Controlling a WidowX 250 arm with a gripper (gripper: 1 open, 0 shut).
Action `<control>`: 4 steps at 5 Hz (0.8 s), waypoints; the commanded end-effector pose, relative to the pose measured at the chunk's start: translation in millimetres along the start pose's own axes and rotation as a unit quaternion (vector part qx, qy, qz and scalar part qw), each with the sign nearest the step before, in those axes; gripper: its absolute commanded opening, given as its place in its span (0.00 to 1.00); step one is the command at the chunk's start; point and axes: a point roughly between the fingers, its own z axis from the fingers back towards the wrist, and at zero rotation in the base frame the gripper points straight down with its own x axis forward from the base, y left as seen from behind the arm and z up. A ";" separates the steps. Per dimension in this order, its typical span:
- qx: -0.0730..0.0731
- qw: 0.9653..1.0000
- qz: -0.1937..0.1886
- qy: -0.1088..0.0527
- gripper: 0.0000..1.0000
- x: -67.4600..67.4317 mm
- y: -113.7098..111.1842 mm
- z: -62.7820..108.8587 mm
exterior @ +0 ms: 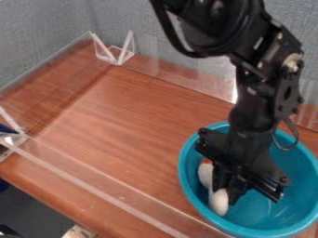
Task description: Remove the mushroom from inside the blue bowl and put it on the table
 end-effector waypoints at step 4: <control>0.065 0.959 0.226 -0.160 0.00 -10.6 145.1 135.9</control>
